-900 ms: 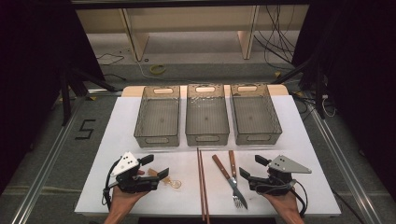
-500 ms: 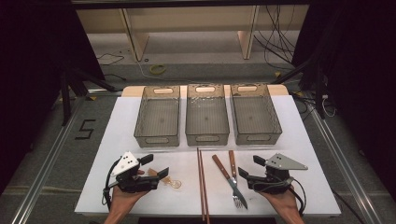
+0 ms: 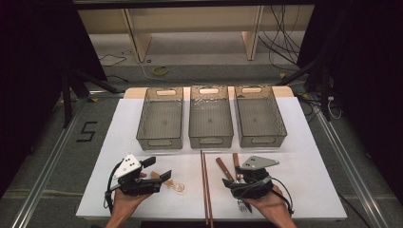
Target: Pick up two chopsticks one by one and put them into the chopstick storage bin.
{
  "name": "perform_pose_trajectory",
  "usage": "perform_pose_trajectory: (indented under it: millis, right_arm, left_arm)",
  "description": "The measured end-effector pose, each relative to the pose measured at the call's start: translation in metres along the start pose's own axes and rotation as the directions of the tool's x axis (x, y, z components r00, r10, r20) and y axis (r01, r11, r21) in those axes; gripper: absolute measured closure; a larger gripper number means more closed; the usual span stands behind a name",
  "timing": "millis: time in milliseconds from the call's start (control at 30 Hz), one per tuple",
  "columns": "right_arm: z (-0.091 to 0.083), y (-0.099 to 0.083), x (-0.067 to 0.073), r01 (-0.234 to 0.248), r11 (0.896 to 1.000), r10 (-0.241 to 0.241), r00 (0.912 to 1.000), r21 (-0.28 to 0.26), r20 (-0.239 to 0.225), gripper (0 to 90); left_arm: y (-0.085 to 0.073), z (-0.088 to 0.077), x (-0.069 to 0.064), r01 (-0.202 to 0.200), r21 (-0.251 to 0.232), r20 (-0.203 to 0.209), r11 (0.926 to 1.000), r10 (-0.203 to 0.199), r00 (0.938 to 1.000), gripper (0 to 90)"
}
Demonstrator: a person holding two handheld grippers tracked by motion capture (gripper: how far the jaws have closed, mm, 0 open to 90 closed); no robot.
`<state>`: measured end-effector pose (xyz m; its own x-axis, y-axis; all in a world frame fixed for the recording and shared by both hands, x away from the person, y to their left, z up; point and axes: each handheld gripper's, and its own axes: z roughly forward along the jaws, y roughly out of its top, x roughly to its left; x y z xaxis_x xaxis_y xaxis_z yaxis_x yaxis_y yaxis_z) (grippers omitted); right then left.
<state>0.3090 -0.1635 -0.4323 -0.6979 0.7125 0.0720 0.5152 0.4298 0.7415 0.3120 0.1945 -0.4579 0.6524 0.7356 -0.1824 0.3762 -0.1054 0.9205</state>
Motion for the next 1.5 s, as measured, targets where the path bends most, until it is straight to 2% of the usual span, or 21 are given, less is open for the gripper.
perform_pose_trajectory:
  millis: [100,167,233,267,300,333,533,567,633,667,733,800,900,933,967,1000,1167,1233,1400,1500]
  right_arm:
    - [0.016,0.006,0.009,0.027,0.996,-0.025,0.9994,0.084,-0.024,38.0]
    - [0.020,0.007,0.011,0.033,0.994,-0.030,0.9991,0.102,-0.029,38.4]
    - [0.030,0.011,0.019,0.059,0.986,-0.052,0.9974,0.155,-0.050,39.2]
    - [0.030,0.011,0.019,0.059,0.986,-0.052,0.9974,0.155,-0.050,39.2]
    - [0.037,0.013,0.023,0.075,0.980,-0.066,0.9962,0.186,-0.057,39.4]
    - [0.037,0.013,0.023,0.075,0.980,-0.066,0.9962,0.186,-0.057,39.4]
    - [0.051,0.014,0.035,0.129,0.959,-0.110,0.9900,0.252,-0.088,40.6]
    - [0.051,0.014,0.035,0.129,0.959,-0.110,0.9900,0.252,-0.088,40.6]
    - [0.056,0.013,0.036,0.138,0.951,-0.115,0.9886,0.278,-0.097,40.9]
    - [0.056,0.013,0.036,0.138,0.951,-0.115,0.9886,0.278,-0.097,40.9]
    - [0.062,0.012,0.039,0.153,0.939,-0.127,0.9866,0.309,-0.102,41.1]
    - [0.063,0.012,0.040,0.155,0.936,-0.129,0.9863,0.317,-0.103,41.4]
    - [0.066,0.011,0.042,0.166,0.927,-0.137,0.9845,0.337,-0.110,42.5]
    - [0.068,0.010,0.042,0.171,0.920,-0.143,0.9843,0.352,-0.103,42.9]
    - [0.068,0.010,0.042,0.171,0.920,-0.143,0.9843,0.352,-0.103,42.9]
    - [0.069,0.010,0.042,0.176,0.916,-0.147,0.9834,0.361,-0.106,42.9]
    - [0.071,0.010,0.043,0.182,0.912,-0.152,0.9823,0.367,-0.109,44.3]
    - [0.072,0.009,0.044,0.192,0.904,-0.163,0.9807,0.382,-0.108,45.0]
    - [0.073,0.009,0.044,0.200,0.898,-0.170,0.9792,0.392,-0.110,46.2]
    - [0.072,0.009,0.045,0.218,0.886,-0.190,0.9758,0.409,-0.108,47.2]
  left_arm:
    - [0.000,0.000,0.000,-0.002,0.002,0.000,1.0000,0.002,1.0000,18.3]
    - [0.000,0.000,0.000,-0.003,0.001,-0.001,1.0000,0.003,1.0000,18.4]
    - [0.000,0.000,0.000,0.001,-0.001,-0.002,1.0000,-0.001,1.0000,18.4]
    - [0.000,0.000,0.000,0.001,-0.001,-0.002,1.0000,-0.001,1.0000,18.4]
    - [0.000,0.000,0.001,0.001,-0.001,-0.002,1.0000,-0.001,1.0000,18.4]
    - [0.000,-0.001,0.001,0.002,-0.001,-0.003,1.0000,-0.002,1.0000,18.4]
    - [0.000,-0.002,0.003,0.005,-0.002,-0.005,1.0000,-0.005,1.0000,18.4]
    - [0.000,-0.002,0.003,0.006,-0.002,-0.006,1.0000,-0.006,1.0000,18.4]
    - [0.000,-0.002,0.003,0.005,-0.002,-0.005,1.0000,-0.005,1.0000,18.3]
    - [0.001,-0.002,0.003,0.004,-0.001,-0.006,1.0000,-0.004,1.0000,18.3]
    - [0.001,-0.002,0.003,0.004,-0.002,-0.008,1.0000,-0.004,1.0000,18.3]
    - [0.001,-0.002,0.003,0.002,-0.002,-0.009,1.0000,-0.002,1.0000,18.3]
    - [0.001,-0.002,0.003,0.003,-0.003,-0.009,1.0000,-0.003,1.0000,18.3]
    - [0.001,-0.002,0.003,0.003,-0.002,-0.009,1.0000,-0.003,1.0000,18.3]
    - [0.001,-0.002,0.003,0.002,-0.002,-0.010,1.0000,-0.002,1.0000,18.3]
    - [0.001,-0.002,0.003,0.001,-0.002,-0.010,1.0000,-0.001,1.0000,18.3]
    - [0.001,-0.002,0.003,0.001,-0.002,-0.011,1.0000,-0.001,0.9999,18.3]
    - [0.001,-0.002,0.003,0.000,-0.002,-0.011,1.0000,0.000,0.9999,18.3]
    - [0.001,-0.002,0.003,0.000,0.000,-0.013,1.0000,0.000,0.9999,18.3]
    - [0.001,-0.002,0.003,-0.001,0.001,-0.014,1.0000,0.001,0.9999,18.3]
